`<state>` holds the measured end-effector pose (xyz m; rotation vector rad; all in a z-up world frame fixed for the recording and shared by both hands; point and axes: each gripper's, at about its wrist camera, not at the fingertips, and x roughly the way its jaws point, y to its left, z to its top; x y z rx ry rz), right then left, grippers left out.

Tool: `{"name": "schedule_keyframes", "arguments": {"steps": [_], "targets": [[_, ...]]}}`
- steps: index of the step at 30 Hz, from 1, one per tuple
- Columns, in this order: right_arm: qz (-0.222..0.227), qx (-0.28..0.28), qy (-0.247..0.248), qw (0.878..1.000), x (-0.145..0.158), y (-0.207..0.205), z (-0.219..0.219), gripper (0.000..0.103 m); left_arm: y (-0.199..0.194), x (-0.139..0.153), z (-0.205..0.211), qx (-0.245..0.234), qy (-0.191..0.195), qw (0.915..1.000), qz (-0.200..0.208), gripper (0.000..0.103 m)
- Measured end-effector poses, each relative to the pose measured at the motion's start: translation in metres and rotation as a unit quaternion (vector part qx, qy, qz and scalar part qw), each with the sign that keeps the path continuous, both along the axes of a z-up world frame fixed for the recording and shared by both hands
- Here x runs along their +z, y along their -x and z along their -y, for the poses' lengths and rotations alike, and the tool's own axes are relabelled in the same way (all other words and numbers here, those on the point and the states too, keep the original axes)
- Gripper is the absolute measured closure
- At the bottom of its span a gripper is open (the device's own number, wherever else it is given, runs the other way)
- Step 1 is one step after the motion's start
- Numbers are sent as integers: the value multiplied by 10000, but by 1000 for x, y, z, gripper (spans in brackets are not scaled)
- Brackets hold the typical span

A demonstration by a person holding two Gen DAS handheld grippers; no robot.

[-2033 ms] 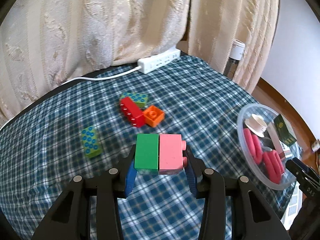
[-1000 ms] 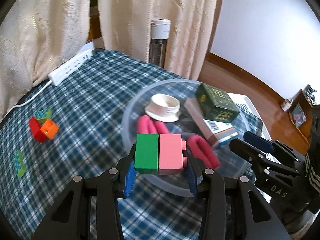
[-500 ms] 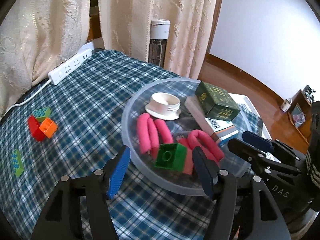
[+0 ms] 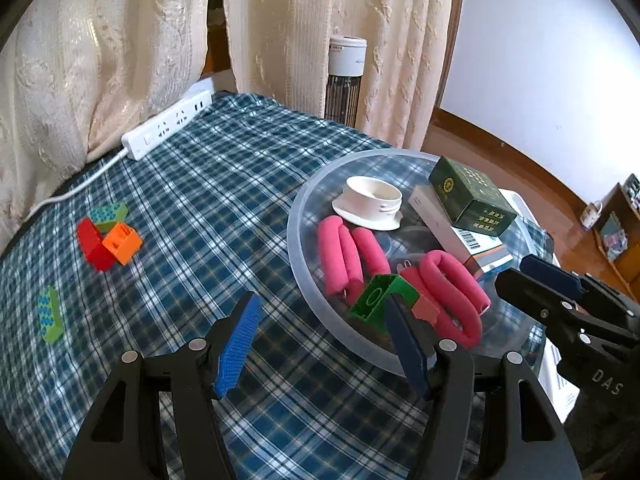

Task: Organize objects
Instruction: 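Release the curler into the bowl with the right tool while the left tool drops the blocks, then move the left tool to the green-blue block and grasp it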

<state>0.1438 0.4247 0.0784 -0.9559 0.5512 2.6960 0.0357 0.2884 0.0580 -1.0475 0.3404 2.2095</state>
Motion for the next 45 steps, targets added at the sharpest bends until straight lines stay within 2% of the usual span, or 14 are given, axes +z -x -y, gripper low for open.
{"name": "schedule_keyframes", "arguments": {"steps": [3, 14, 15, 17, 19, 28, 37, 45], "targets": [[1, 13, -36, 10000, 2, 0, 4, 51, -2, 0, 1, -28, 41, 9999, -106, 37], [-34, 76, -115, 9999, 10, 2, 15, 51, 1, -1, 13, 55, 5, 9998, 172, 36], [-38, 96, -118, 9999, 11, 3, 17, 51, 2, 1, 16, 90, -15, 9998, 162, 36], [-64, 96, -114, 9999, 12, 5, 20, 42, 5, 3, 22, 178, -44, 9997, 154, 35], [-91, 83, -97, 9999, 14, 6, 22, 39, 8, 5, 29, 284, -57, 9995, 153, 33], [-176, 258, -108, 9995, 22, 19, 39, 39, 29, 6, 69, 895, -62, 9958, 205, 32], [-218, 545, -163, 9981, 28, 34, 64, 39, 54, 7, 125, 1587, -162, 9870, 216, 32], [-128, 835, -165, 9963, 27, 48, 88, 39, 80, 0, 177, 2267, -115, 9736, 245, 32]]}}
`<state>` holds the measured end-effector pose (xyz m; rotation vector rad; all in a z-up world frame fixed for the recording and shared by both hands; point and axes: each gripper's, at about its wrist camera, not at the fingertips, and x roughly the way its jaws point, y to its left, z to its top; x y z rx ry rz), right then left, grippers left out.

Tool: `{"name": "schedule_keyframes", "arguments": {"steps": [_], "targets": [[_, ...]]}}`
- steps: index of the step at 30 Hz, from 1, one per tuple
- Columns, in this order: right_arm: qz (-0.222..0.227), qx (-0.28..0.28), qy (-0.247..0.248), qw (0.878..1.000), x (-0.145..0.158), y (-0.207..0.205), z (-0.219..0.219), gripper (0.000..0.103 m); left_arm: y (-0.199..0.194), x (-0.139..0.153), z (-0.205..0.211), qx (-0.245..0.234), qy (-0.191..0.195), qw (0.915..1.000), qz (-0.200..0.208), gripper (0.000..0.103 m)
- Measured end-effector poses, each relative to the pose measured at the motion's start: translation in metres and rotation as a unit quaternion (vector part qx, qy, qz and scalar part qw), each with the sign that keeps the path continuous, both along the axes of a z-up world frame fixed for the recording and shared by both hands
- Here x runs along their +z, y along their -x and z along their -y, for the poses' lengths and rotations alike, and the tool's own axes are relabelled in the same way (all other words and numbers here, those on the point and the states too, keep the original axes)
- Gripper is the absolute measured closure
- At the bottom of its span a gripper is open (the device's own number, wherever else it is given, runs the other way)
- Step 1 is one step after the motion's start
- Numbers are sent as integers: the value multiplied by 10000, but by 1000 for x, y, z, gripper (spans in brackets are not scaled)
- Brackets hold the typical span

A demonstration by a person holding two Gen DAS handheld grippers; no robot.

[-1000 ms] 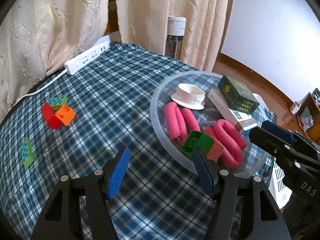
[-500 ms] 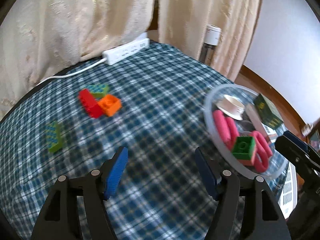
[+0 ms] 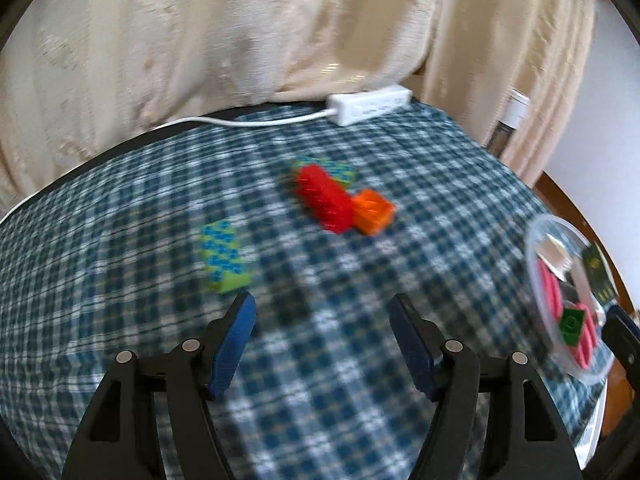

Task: Organize objects
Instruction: 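Move the left tool to the green-blue block and grasp it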

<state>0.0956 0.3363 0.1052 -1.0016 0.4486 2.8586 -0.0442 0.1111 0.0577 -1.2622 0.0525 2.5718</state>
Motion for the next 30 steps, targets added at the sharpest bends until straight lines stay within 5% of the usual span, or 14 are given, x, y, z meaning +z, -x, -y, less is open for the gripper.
{"name": "schedule_keyframes", "arguments": {"steps": [9, 24, 27, 30], "targets": [[115, 296, 3, 9995, -6, 14, 24, 39, 31, -14, 39, 591, 93, 9981, 129, 32], [335, 727, -42, 9968, -20, 45, 54, 39, 69, -40, 46, 841, 412, 9950, 347, 33], [380, 793, -63, 9961, -21, 52, 59, 39, 72, -45, 47, 845, 409, 9949, 370, 35], [421, 874, -84, 9952, -21, 60, 64, 39, 73, -48, 49, 807, 367, 9957, 276, 50]]}}
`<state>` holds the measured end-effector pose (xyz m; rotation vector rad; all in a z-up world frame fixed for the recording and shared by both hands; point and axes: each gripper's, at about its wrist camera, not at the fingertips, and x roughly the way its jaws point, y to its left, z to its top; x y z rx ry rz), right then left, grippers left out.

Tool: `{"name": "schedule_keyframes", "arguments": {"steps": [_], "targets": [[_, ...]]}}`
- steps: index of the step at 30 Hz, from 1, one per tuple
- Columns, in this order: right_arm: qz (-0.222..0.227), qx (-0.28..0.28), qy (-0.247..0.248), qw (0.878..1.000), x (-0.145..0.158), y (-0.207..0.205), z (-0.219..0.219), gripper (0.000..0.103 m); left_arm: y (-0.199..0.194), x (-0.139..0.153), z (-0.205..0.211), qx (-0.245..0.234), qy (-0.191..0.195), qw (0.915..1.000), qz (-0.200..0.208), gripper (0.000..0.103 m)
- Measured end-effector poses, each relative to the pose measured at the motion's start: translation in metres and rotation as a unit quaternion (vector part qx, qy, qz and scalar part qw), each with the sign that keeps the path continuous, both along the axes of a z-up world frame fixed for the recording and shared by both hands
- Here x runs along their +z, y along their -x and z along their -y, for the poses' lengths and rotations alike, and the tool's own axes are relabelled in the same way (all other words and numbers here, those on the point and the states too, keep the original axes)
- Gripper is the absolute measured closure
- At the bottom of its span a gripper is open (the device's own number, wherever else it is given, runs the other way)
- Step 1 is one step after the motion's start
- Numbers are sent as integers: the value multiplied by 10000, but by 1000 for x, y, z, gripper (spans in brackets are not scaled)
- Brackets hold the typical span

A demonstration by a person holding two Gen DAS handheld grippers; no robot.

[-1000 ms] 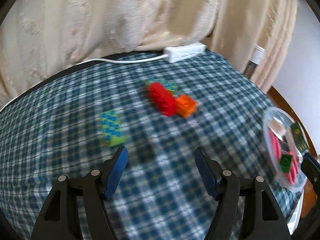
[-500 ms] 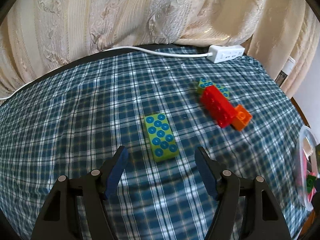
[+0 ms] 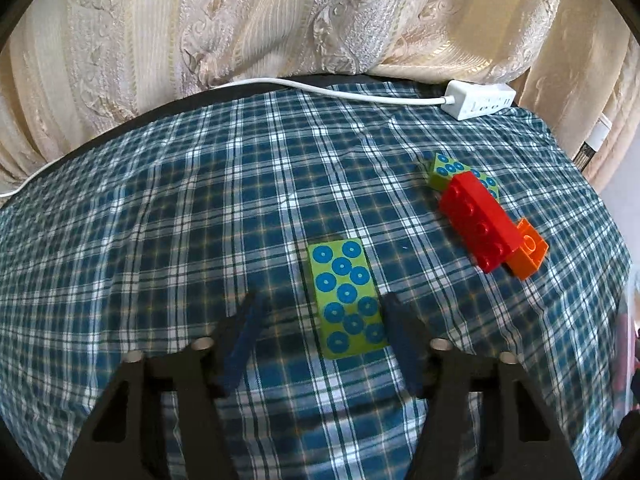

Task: Organize objects
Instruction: 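Move the left tool to the green-blue block and grasp it, then grasp the red block with the right tool while the left tool holds the green-blue block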

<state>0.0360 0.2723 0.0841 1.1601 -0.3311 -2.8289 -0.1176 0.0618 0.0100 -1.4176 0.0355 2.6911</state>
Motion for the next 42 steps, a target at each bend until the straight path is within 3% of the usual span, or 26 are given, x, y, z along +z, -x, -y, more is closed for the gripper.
{"name": "schedule_keyframes", "arguments": {"steps": [4, 17, 25, 33, 42], "targets": [[78, 132, 95, 9998, -1, 13, 6, 39, 2, 1, 6, -29, -116, 9999, -68, 73], [21, 623, -44, 9980, 11, 85, 40, 39, 0, 13, 15, 105, -20, 9995, -282, 73], [55, 848, -57, 9964, -1, 144, 60, 39, -3, 13, 28, 308, -68, 9993, -202, 73], [180, 1069, -311, 9936, -14, 177, 73, 39, -2, 14, 31, 322, -127, 9992, -178, 73], [483, 1161, -541, 9906, -36, 191, 76, 57, -2, 11, 30, 332, -142, 9993, -106, 73]]}}
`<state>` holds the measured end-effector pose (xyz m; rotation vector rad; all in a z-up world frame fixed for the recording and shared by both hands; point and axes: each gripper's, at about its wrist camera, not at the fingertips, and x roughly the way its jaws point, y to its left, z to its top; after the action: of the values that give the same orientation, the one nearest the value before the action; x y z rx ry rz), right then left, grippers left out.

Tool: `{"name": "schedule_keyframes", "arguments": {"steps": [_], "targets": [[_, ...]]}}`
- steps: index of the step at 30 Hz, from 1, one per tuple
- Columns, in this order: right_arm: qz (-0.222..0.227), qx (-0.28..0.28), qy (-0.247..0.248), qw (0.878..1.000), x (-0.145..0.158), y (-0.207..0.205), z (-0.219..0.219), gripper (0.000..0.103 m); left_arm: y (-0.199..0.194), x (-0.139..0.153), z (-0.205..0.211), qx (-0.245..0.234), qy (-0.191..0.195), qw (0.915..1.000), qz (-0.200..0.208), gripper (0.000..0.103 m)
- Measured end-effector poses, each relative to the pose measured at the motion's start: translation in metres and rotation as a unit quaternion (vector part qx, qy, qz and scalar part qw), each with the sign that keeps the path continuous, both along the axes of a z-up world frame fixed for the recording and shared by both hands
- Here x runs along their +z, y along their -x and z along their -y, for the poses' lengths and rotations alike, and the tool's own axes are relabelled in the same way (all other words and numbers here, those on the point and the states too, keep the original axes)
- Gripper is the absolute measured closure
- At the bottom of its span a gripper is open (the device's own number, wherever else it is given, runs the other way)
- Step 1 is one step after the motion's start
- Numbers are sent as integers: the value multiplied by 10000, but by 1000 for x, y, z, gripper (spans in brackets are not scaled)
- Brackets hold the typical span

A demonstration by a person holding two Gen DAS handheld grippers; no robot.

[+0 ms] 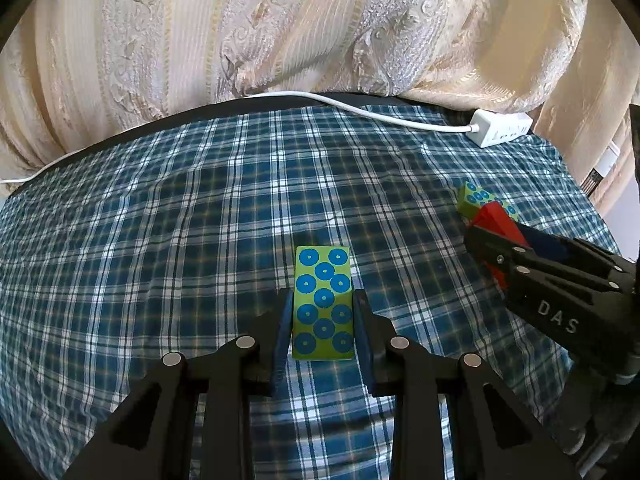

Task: Organize objects
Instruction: 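Grasp the red block with the right tool while the left tool holds the green-blue block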

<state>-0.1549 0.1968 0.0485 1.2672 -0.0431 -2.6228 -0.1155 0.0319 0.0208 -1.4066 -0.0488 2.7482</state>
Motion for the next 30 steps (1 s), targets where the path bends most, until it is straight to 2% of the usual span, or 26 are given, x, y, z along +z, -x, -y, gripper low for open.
{"name": "schedule_keyframes", "arguments": {"steps": [6, 10, 20, 30], "targets": [[54, 13, -31, 10000, -3, 1, 1, 67, 1, 0, 0, -7, -8, 10000, 24, 73], [90, 25, -103, 9999, -5, 1, 4, 79, 0, 0, 0, 1, -9, 10000, 24, 73], [48, 227, 154, 9996, 7, -28, 12, 79, -2, 5, -3, -75, -48, 10000, -37, 73], [34, 19, 479, 9988, 18, -64, 5, 79, -12, 19, -11, -254, -170, 9994, -188, 73]]}}
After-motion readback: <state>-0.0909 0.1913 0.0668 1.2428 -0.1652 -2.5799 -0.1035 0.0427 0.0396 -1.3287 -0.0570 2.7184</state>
